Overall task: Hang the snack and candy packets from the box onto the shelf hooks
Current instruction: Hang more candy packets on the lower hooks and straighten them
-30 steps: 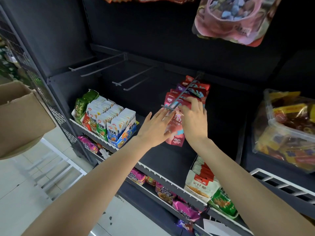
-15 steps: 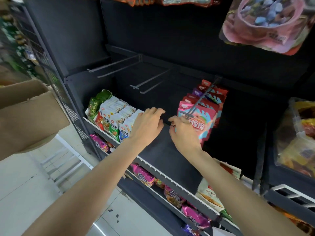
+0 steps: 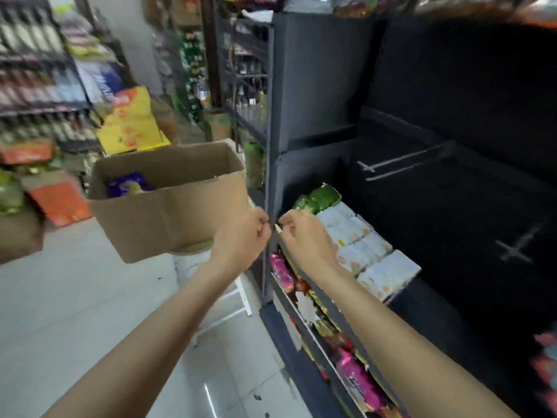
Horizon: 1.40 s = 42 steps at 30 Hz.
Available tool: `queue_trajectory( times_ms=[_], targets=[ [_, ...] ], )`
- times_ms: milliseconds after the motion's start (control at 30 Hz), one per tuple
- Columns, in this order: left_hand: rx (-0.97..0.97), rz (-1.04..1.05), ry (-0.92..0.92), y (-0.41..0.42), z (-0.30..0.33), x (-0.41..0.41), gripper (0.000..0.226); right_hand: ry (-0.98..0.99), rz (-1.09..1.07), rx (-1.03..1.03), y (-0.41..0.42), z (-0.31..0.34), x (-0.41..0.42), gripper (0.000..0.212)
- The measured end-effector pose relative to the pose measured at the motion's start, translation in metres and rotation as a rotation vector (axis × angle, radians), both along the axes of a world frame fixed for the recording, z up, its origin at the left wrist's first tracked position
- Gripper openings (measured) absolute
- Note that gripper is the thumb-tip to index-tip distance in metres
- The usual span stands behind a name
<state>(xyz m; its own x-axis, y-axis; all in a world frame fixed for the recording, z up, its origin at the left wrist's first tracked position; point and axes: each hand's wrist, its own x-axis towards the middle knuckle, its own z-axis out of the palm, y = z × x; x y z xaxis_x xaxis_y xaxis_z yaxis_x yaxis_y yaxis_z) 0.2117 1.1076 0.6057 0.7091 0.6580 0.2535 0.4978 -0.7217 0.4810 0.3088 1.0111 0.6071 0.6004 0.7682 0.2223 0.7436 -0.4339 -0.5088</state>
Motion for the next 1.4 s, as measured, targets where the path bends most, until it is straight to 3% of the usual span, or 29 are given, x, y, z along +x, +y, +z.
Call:
queue_trajectory(
  times_ms=[400, 533, 667, 733, 967, 1100, 1267, 1400],
  targets=[
    [-0.215, 0.302, -0.002, 0.309, -0.021, -0.064, 0.023, 0.142, 0.215, -0.099, 0.323, -0.013, -0.03, 0.027],
    [-0.28, 0.372, 0.139, 0.398, -0.052, -0.067, 0.025, 0.152, 0.261, -0.156, 0.411, -0.035, -0.016, 0.027],
    [-0.354, 0.404, 0.364, 0.461, -0.083, -0.066, 0.01, 0.233, 0.355, -0.321, 0.49, -0.069, -0.006, 0.03],
    [-0.385, 0.399, 0.447, 0.486, -0.098, -0.063, 0.021, 0.249, 0.42, -0.428, 0.522, -0.086, -0.004, 0.036],
    [-0.484, 0.374, 0.469, 0.538, -0.123, -0.048, 0.05, 0.465, 0.498, -0.514, 0.592, -0.129, -0.008, 0.065],
    [-0.487, 0.357, 0.524, 0.553, -0.13, -0.044, 0.04, 0.612, 0.468, -0.478, 0.611, -0.15, -0.01, 0.052],
    [-0.535, 0.418, 0.674, 0.56, -0.136, -0.041, 0.057, 0.52, 0.434, -0.365, 0.618, -0.169, -0.008, 0.037],
    [-0.576, 0.37, 0.768, 0.563, -0.135, -0.042, 0.032, 0.425, 0.456, -0.361, 0.618, -0.175, -0.013, 0.029]
  ],
)
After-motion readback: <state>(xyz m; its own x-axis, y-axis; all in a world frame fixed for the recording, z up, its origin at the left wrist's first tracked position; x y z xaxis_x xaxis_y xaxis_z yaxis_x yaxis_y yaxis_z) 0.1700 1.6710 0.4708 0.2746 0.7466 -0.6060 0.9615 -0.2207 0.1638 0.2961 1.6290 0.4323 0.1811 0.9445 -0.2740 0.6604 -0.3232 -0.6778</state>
